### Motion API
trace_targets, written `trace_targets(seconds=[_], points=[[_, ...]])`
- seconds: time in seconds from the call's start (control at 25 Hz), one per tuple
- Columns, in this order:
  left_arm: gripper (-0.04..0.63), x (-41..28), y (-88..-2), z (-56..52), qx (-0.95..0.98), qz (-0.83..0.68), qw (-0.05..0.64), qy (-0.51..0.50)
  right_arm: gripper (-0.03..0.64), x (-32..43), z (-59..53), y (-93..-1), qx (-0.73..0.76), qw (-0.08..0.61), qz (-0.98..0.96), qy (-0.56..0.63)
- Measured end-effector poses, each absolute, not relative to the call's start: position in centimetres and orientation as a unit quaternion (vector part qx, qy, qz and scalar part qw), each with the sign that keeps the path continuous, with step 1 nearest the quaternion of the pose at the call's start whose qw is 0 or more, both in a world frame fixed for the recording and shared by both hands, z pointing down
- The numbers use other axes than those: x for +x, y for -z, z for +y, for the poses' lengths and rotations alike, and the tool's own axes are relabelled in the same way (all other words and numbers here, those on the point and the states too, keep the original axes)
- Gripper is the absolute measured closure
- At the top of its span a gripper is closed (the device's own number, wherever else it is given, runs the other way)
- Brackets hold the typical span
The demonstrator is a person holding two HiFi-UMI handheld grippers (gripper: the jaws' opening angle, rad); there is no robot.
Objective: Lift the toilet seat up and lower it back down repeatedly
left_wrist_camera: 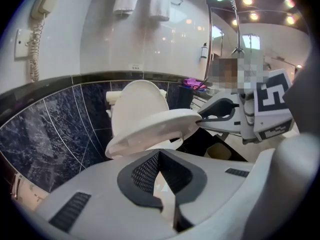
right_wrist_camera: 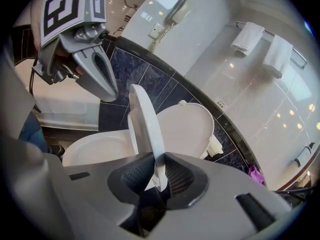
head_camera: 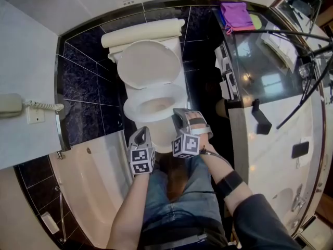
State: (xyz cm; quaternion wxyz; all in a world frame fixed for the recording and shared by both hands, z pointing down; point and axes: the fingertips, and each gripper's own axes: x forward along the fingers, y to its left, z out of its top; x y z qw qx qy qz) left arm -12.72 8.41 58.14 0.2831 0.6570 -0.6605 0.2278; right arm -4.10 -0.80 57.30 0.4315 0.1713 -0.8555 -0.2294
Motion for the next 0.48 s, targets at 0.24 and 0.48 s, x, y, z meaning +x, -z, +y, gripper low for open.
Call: trace_targets(seconds=[0.24, 0.48], points=[[0.595, -12.0, -60.7, 10.4, 0.659, -0.654, 0.296, -0.227, 0.525, -2.2, 3.7, -60.2, 0.153, 0.454, -0.845, 0.237], [0.595, -10.2, -63.8, 14.1, 0.661, -0.639, 0.325, -0.224, 0.518, -0.3, 7.4, -63.0, 0.138, 0.480, -0.836, 0.228]])
